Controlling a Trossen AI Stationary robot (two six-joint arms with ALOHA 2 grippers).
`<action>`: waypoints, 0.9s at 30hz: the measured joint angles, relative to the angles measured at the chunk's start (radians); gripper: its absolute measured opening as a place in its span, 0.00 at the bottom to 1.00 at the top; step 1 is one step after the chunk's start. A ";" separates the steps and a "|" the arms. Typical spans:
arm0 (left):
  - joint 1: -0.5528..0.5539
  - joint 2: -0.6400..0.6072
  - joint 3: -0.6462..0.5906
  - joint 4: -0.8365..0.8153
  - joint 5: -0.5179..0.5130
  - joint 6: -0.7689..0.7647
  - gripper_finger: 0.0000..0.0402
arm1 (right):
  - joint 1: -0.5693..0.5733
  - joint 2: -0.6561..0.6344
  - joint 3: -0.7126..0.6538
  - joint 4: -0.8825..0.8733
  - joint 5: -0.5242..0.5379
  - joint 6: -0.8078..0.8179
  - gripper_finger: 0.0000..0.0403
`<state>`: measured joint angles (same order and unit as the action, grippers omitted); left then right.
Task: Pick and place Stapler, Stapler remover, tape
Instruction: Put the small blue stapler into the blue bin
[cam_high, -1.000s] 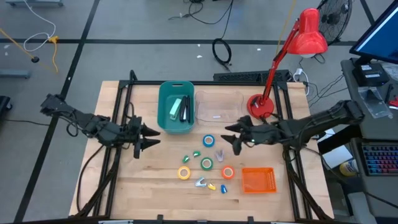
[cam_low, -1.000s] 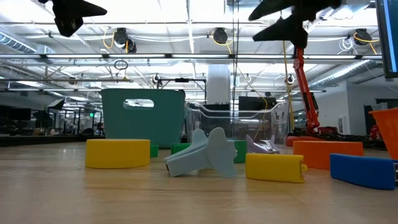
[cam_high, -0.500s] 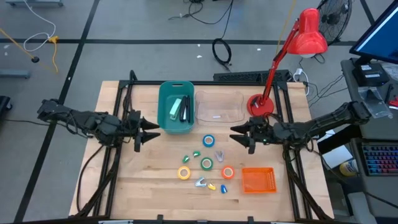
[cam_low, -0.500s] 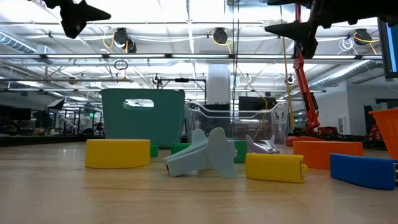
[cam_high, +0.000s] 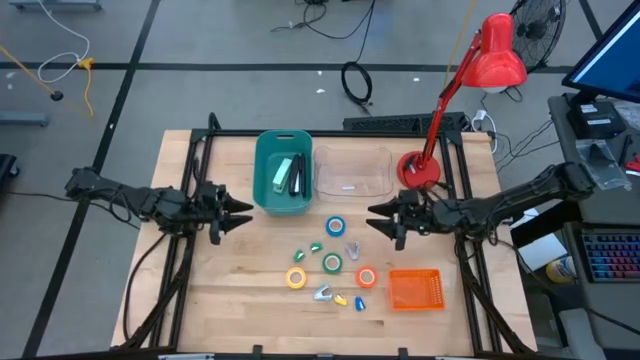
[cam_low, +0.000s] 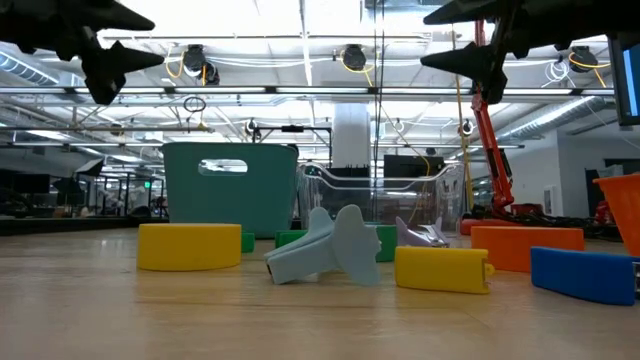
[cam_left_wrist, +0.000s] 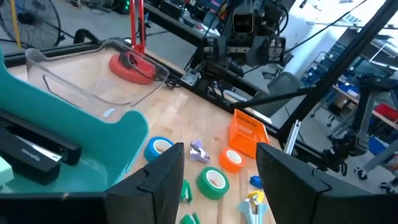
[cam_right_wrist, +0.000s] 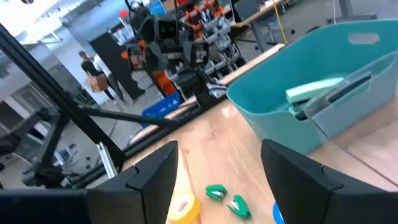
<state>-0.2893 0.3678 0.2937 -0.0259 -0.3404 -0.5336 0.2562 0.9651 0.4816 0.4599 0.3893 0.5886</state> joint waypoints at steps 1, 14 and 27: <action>0.000 -0.004 -0.002 0.001 0.000 0.002 0.50 | 0.000 0.004 0.000 0.000 0.000 -0.001 0.56; 0.000 -0.003 -0.003 -0.001 0.001 0.008 0.50 | 0.000 0.011 0.000 0.006 0.002 -0.024 0.56; 0.000 -0.003 -0.003 0.001 0.000 0.006 0.50 | -0.002 0.011 0.000 0.024 0.002 -0.051 0.56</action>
<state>-0.2893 0.3649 0.2909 -0.0254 -0.3407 -0.5277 0.2543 0.9764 0.4812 0.4836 0.3914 0.5371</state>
